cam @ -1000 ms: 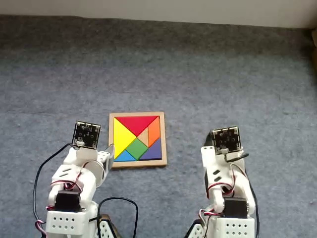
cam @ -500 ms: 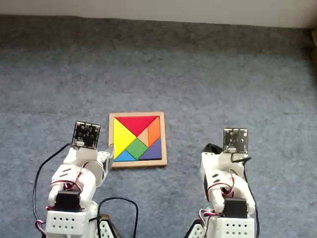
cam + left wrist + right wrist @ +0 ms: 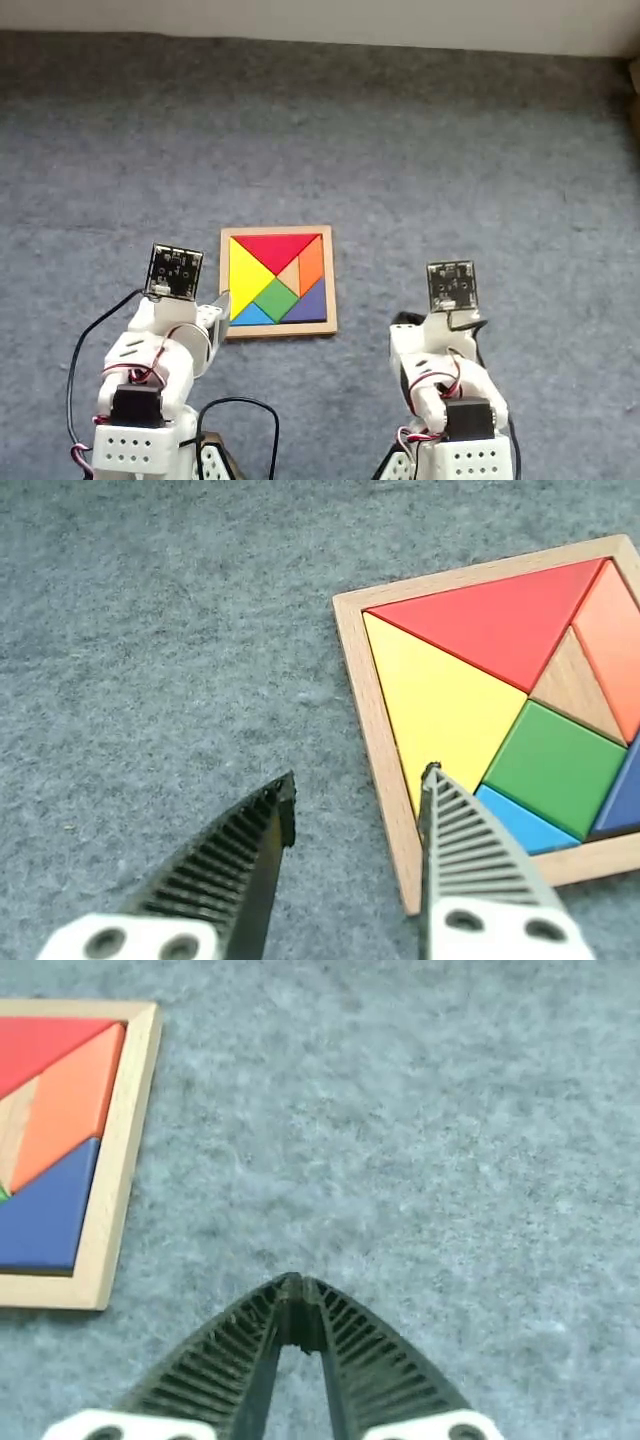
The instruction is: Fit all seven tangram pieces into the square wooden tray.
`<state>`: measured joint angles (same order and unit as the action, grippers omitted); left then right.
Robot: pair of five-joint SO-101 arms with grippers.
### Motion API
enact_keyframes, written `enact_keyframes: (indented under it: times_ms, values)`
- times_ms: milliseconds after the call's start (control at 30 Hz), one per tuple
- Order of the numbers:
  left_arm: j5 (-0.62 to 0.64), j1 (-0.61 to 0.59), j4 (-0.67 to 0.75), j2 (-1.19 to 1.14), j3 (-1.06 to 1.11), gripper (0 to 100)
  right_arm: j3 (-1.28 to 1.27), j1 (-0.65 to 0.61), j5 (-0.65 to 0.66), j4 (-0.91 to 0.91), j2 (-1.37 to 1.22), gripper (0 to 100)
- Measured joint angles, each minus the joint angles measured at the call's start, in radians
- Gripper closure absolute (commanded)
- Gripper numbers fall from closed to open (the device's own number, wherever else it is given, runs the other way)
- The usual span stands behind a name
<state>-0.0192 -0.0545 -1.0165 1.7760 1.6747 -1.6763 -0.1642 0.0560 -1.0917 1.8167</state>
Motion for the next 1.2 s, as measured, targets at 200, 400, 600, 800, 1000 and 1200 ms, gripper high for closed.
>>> enact_keyframes:
  times_ms: [200,400,600,800,1000,1200]
  values:
    - [0.000,0.000,-0.008,0.000,0.000,80,0.000,-0.003,0.000,-0.081,0.000,99.5]
    - [0.000,0.000,-0.021,0.000,0.000,80,0.000,-0.003,0.000,-0.130,0.002,99.5]
    - [0.000,0.000,-0.040,0.000,0.000,80,0.000,-0.003,0.000,-0.147,0.003,99.5]
    - [0.000,0.000,-0.132,0.000,0.000,80,0.000,-0.003,0.000,-0.147,0.003,99.5]
    - [0.000,0.000,-0.227,0.000,0.000,80,0.000,-0.003,0.000,-0.147,0.003,99.5]
    - [0.000,0.000,-0.287,0.000,0.000,80,0.000,-0.003,0.000,-0.147,0.003,99.5]
